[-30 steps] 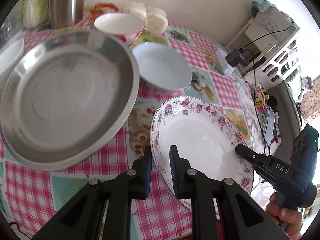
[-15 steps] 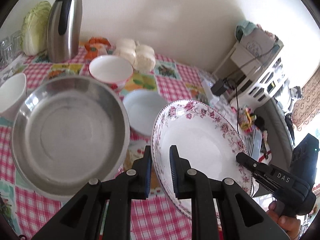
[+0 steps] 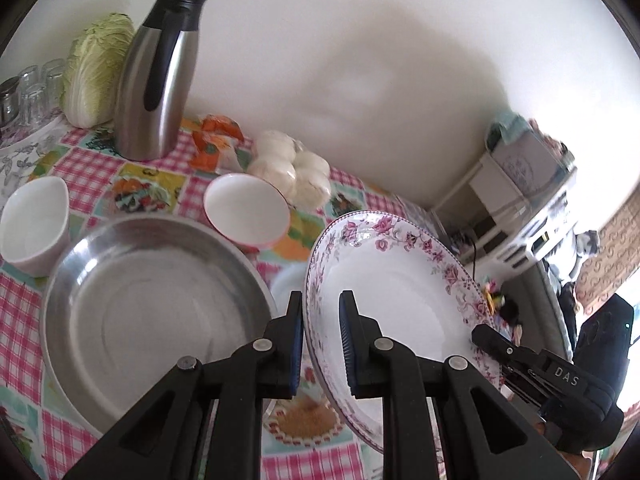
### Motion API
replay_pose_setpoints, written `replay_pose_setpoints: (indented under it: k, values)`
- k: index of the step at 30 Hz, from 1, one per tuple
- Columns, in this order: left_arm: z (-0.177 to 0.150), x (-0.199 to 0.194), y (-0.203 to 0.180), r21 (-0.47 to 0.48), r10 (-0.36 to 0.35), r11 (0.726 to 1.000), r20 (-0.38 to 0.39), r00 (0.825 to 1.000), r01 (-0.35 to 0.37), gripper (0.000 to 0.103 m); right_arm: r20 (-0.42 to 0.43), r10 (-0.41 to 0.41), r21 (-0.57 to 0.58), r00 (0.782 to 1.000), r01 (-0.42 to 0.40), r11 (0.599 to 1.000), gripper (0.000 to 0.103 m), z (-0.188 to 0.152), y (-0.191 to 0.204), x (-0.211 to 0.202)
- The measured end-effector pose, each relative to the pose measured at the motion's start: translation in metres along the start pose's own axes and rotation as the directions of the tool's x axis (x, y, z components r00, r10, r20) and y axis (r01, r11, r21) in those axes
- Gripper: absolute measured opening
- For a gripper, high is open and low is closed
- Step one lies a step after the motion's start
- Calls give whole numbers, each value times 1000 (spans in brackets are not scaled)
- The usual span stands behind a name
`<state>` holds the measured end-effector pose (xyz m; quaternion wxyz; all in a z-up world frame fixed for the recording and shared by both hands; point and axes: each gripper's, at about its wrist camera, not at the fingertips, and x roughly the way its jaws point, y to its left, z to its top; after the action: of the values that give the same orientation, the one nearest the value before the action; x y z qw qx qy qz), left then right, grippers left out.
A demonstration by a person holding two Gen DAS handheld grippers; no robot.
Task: Organize plates and bowls
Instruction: 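Carry the pink-floral plate over the steel basin and lower it in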
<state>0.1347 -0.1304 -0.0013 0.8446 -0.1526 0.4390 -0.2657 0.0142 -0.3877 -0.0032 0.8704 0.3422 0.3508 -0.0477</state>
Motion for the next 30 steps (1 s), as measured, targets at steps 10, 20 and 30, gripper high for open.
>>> replay_pose_setpoints:
  k: [10,20,30]
  values:
    - [29,-4,42,-95,15,995,64,998,-8,18,-35,33,-43,999,-35,998,11,10,35,42]
    - [42,-25,87,-169,66,984,102,993,-49,18,-101,64,-105,993,-75,992,11,2,74,83]
    - [46,-58,132,-237,123,968,140,983,-87,18,-161,115,-144,980,-139,980,11,-17,114,110]
